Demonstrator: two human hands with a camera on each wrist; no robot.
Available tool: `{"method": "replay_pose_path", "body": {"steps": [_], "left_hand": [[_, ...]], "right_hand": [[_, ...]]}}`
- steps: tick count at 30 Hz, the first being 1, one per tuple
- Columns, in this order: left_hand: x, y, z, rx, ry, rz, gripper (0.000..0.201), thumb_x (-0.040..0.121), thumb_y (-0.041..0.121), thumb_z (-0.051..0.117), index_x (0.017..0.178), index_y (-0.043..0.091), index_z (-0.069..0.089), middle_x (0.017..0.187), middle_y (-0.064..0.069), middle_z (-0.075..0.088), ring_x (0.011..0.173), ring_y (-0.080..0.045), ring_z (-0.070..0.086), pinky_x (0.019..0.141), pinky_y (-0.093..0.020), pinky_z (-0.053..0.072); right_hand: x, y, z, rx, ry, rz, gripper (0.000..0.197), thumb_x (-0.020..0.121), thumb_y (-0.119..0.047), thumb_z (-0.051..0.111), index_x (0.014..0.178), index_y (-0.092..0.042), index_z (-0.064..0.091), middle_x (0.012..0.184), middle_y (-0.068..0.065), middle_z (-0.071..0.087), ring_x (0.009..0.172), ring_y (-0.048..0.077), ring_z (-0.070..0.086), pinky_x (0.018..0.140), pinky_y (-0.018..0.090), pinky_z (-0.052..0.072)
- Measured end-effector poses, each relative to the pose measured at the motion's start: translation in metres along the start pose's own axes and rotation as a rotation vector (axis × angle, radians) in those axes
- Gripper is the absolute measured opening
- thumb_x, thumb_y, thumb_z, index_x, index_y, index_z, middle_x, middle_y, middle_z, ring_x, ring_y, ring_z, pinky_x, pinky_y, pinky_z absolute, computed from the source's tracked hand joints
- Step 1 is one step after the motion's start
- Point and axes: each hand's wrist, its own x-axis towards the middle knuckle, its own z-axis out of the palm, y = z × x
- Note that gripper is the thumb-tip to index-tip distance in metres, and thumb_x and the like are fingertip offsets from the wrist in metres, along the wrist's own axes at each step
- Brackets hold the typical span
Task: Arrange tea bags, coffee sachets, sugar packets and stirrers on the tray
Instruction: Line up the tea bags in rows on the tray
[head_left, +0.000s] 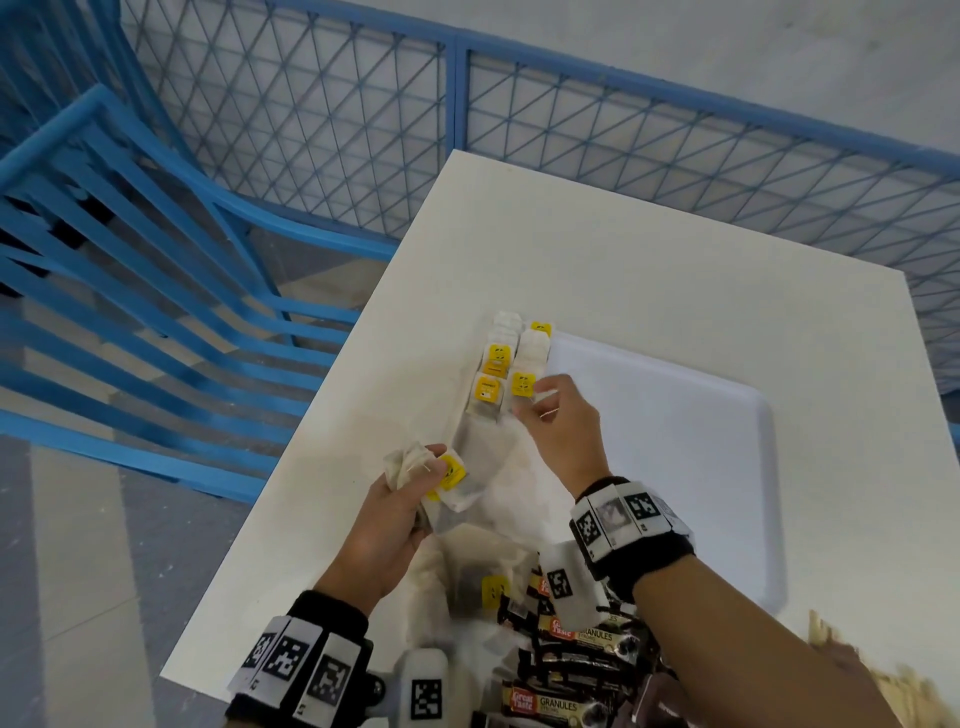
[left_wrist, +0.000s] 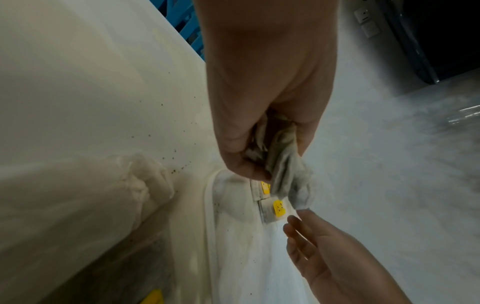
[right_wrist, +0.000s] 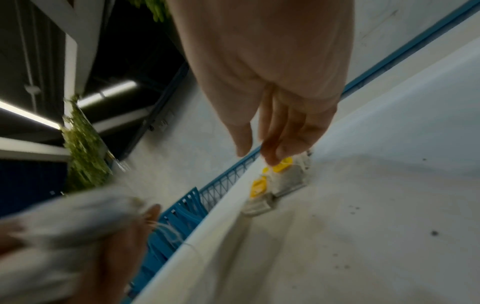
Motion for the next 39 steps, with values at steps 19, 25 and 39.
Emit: {"method": "replay_pose_path", "body": {"steps": [19, 25, 39], "left_hand": [[-0.005, -0.005, -0.004, 0.142, -0.126, -0.039, 0.030, 0.084, 0.019, 0.062, 0.112, 0.009, 0.061, 0.094, -0.010, 0.070, 0.084, -0.020, 0.068, 0.069, -0.030, 0.054], [-0.001, -0.007, -0.006, 0.170, -0.074, -0.011, 0.047, 0.066, 0.008, 0.071, 0.111, 0.007, 0.060, 0.099, -0.017, 0.068, 0.086, -0.026, 0.067, 0.067, -0.033, 0.055], [0.005, 0.010, -0.012, 0.010, 0.064, -0.026, 0.012, 0.089, 0.009, 0.056, 0.098, 0.016, 0.062, 0.090, -0.007, 0.065, 0.082, -0.017, 0.063, 0.066, -0.028, 0.054]], "right_hand": [[-0.054, -0.004, -0.009, 0.231, -0.613, 0.198, 0.008, 0.087, -0.006, 0.061, 0.092, -0.007, 0.056, 0.084, 0.008, 0.063, 0.071, 0.017, 0.059, 0.062, 0.022, 0.050], [-0.057, -0.002, -0.006, 0.126, -0.752, 0.147, 0.027, 0.083, 0.003, 0.058, 0.104, -0.014, 0.059, 0.095, 0.001, 0.061, 0.088, 0.013, 0.057, 0.082, 0.025, 0.047], [-0.029, 0.005, 0.001, 0.436, -0.379, 0.323, 0.018, 0.081, 0.003, 0.065, 0.099, 0.002, 0.062, 0.084, 0.011, 0.064, 0.072, 0.016, 0.060, 0.066, 0.015, 0.055]]}}
